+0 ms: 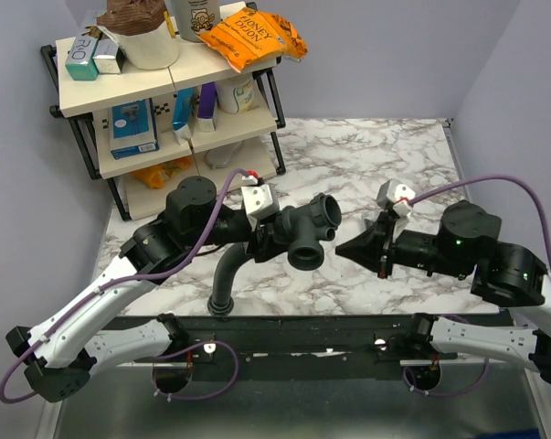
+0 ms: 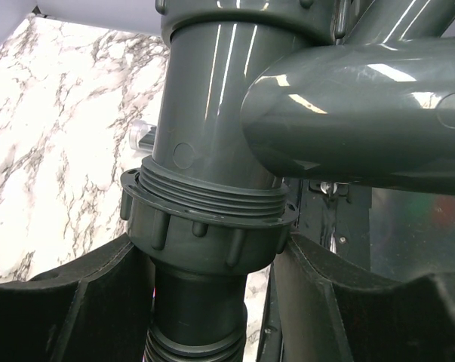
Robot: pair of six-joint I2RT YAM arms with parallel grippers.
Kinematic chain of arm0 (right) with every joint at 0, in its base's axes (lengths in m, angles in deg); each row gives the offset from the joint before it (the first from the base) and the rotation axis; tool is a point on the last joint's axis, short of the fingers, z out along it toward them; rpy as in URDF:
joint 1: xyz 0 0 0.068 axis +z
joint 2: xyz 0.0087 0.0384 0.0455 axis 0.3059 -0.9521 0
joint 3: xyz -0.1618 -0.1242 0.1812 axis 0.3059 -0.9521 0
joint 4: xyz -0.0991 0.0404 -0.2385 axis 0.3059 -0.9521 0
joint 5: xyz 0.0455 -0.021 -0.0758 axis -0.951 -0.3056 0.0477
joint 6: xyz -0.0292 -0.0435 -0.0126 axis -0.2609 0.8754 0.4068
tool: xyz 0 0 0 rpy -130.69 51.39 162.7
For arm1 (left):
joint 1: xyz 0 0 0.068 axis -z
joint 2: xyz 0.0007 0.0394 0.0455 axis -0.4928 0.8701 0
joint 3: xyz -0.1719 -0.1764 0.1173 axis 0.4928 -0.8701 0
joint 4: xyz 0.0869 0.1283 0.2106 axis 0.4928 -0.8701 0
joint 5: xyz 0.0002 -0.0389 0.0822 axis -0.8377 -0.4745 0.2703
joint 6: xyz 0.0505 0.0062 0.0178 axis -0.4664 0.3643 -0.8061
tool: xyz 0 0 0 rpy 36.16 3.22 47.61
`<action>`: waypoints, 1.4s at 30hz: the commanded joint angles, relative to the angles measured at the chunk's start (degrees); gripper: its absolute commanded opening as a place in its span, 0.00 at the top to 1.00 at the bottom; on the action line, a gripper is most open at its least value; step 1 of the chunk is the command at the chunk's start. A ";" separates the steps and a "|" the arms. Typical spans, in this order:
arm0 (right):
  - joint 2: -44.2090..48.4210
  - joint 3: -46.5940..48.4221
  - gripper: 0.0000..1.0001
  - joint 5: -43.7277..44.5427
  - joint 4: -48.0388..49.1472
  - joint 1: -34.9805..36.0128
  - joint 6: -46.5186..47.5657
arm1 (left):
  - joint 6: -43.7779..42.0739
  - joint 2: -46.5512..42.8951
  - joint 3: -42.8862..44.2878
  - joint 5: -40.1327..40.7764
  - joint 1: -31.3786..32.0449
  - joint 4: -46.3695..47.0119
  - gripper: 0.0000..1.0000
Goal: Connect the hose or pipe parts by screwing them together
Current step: Install the adaptor on the pipeline.
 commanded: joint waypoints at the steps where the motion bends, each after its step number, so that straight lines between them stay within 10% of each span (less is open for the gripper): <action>1: 0.80 -3.16 0.99 -10.33 -0.30 0.47 4.45 | 0.69 0.45 2.52 0.20 -0.52 2.45 1.00; 28: -5.96 -4.31 0.99 7.47 25.54 13.66 11.67 | -5.55 1.78 1.99 -1.29 2.11 -1.85 1.00; 42: -12.73 2.02 0.99 17.86 23.79 16.82 11.93 | -16.36 1.16 1.02 0.73 6.24 -8.79 1.00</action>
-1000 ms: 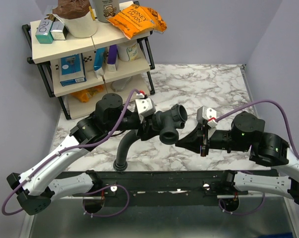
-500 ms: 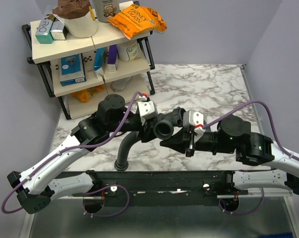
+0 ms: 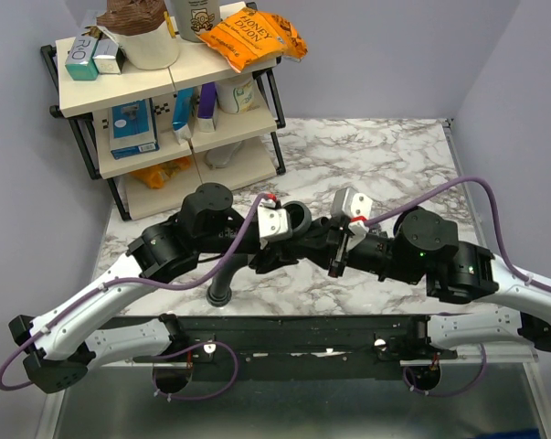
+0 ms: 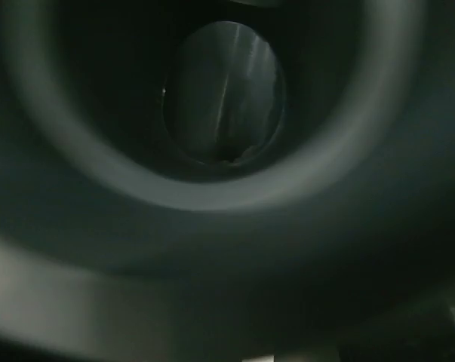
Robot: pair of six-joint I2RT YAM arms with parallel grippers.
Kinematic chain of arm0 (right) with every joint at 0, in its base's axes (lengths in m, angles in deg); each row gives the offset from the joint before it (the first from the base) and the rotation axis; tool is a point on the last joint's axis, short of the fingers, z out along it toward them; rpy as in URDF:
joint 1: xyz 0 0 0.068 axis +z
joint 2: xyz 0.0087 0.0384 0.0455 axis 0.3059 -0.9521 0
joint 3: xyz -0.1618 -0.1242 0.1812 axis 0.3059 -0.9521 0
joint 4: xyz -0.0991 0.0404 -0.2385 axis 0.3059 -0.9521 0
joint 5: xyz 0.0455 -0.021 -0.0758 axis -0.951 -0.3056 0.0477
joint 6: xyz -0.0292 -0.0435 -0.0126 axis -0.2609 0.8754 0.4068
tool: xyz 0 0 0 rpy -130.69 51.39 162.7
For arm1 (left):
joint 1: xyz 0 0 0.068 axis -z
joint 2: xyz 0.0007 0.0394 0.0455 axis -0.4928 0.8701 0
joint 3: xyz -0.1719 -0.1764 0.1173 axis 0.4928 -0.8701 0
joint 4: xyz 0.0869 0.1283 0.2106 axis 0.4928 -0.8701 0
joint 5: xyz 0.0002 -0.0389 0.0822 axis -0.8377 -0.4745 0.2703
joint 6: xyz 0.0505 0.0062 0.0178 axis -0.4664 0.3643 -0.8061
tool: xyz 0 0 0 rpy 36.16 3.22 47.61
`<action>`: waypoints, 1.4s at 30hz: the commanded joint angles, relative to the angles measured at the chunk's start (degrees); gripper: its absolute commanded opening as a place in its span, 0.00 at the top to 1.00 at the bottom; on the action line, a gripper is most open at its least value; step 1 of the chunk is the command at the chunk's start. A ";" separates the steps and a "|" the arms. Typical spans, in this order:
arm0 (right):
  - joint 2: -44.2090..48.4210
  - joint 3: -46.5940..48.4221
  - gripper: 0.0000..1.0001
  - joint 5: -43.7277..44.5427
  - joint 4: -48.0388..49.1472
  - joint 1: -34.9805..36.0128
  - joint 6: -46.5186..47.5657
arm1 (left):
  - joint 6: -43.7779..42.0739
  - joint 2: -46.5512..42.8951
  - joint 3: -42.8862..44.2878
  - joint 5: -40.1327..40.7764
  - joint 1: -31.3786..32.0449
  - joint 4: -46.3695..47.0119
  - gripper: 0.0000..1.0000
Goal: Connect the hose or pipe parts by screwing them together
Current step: Install the adaptor on the pipeline.
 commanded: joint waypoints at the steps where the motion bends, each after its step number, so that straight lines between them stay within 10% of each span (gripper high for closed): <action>1: -2.09 3.04 1.00 9.43 1.85 1.08 1.07 | -6.92 -0.72 0.28 0.12 1.96 -4.27 1.00; 42: 1.77 -2.84 1.00 15.34 -13.71 -2.96 -6.23 | -10.71 4.29 22.96 -8.41 5.39 -12.37 1.00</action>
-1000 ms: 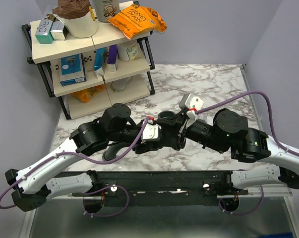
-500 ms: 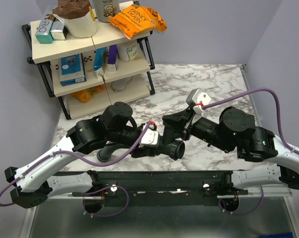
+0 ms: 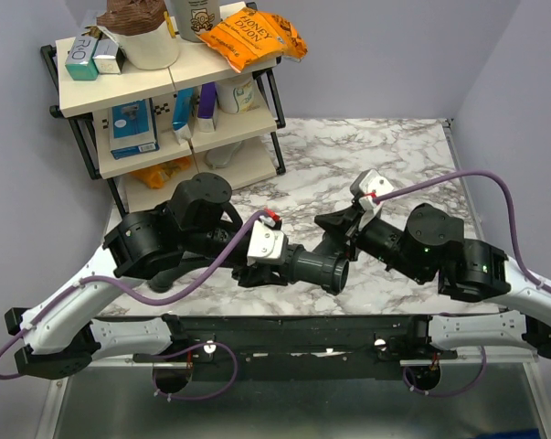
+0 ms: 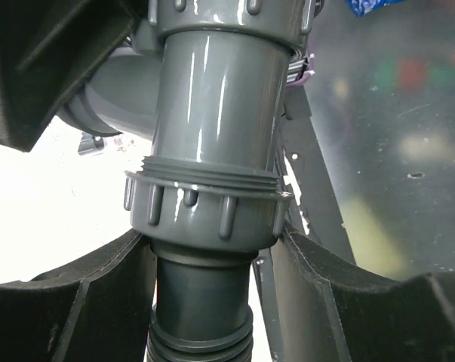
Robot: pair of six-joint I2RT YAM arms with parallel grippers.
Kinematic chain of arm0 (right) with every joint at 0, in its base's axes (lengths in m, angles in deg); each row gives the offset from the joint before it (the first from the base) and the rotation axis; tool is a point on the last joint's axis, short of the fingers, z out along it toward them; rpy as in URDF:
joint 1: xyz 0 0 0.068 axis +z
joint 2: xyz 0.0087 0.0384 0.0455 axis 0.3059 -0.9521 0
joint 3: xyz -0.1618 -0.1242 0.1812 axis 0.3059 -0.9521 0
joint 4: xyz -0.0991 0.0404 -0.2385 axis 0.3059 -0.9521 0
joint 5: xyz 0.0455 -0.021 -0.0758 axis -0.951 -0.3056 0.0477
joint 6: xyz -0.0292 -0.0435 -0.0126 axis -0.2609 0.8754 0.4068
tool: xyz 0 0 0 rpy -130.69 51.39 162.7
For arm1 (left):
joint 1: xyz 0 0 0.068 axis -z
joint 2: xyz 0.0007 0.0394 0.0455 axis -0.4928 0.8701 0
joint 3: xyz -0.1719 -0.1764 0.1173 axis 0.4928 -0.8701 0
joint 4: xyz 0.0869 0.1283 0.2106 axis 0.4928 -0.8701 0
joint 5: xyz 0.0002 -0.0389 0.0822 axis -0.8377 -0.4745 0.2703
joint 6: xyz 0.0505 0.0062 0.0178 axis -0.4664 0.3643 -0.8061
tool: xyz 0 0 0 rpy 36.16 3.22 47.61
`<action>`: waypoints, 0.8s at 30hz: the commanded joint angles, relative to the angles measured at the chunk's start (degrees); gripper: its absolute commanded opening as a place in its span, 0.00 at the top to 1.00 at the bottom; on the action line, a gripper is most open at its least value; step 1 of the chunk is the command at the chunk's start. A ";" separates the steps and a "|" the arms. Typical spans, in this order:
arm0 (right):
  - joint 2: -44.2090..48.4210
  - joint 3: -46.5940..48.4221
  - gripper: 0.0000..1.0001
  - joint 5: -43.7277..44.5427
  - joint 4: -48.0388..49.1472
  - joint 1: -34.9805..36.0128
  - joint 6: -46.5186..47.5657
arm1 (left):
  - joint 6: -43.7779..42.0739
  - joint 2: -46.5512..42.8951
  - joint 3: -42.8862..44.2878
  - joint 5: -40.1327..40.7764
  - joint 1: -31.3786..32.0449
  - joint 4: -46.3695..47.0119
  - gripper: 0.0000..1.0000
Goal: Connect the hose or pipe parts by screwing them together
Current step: Install the adaptor on the pipeline.
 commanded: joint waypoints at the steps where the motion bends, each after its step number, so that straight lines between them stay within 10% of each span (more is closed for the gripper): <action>1: 0.71 -4.04 1.00 -1.99 -5.12 -0.18 -2.67 | 1.64 -0.50 3.90 0.70 -0.01 11.90 1.00; 13: 7.91 -13.70 1.00 -2.52 1.54 -0.27 -8.82 | 12.36 0.46 4.51 2.22 -4.75 21.39 1.00; 24: 13.54 -16.16 0.73 -8.06 8.93 -2.20 -12.25 | 17.46 0.29 2.14 -0.60 -7.12 25.17 1.00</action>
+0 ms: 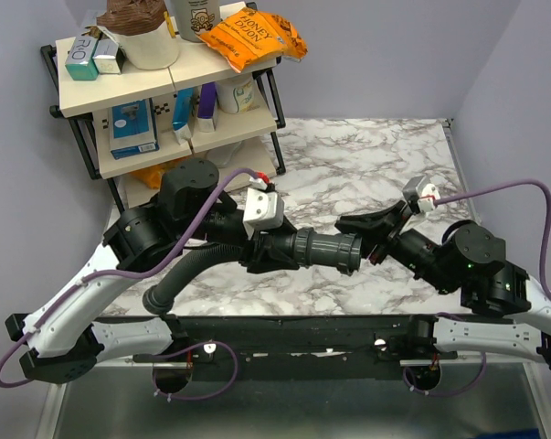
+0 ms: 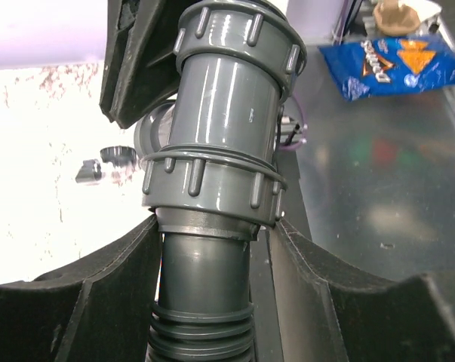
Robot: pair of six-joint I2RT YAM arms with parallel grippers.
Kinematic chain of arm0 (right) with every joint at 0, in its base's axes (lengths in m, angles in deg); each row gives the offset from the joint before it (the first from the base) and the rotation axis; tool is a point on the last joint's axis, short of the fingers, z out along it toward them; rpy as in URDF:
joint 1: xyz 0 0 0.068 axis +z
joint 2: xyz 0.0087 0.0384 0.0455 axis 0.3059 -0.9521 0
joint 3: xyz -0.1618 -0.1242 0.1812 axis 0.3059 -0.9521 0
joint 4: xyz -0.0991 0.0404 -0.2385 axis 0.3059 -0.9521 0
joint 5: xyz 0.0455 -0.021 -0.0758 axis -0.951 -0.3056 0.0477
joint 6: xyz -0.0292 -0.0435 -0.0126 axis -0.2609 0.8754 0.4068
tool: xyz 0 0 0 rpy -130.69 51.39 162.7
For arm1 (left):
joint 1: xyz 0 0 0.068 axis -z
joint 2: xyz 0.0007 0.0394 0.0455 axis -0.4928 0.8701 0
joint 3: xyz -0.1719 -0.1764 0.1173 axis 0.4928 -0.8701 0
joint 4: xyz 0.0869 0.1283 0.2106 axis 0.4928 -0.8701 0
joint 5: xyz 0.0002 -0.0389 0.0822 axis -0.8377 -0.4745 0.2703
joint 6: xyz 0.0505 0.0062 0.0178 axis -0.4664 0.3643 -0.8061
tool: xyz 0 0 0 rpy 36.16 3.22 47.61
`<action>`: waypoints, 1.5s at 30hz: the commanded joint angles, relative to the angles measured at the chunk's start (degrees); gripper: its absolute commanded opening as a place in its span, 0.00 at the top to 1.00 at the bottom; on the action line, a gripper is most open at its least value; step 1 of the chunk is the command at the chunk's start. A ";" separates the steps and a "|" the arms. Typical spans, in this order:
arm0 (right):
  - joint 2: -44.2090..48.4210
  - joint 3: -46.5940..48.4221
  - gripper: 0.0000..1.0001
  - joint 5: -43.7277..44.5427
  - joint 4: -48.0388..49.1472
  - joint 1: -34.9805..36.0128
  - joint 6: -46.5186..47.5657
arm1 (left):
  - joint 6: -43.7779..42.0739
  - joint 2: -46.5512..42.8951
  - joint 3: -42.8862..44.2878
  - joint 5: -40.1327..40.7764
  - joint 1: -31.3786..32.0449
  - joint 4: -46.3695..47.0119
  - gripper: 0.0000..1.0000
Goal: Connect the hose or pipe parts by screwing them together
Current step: Install the adaptor on the pipeline.
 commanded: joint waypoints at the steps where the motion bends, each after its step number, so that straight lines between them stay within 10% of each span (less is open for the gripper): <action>1: 1.01 -4.37 0.67 -6.53 2.09 -0.08 -3.53 | 4.00 -0.67 1.47 3.16 -2.45 14.68 1.00; 16: 3.14 -9.13 0.34 1.90 8.25 -4.30 -2.39 | 18.85 -2.43 -0.91 -9.48 -5.00 23.91 1.00; 45: 5.86 -4.47 0.39 6.82 3.60 -6.41 6.56 | 17.64 -2.52 -3.28 -11.87 -5.18 23.21 1.00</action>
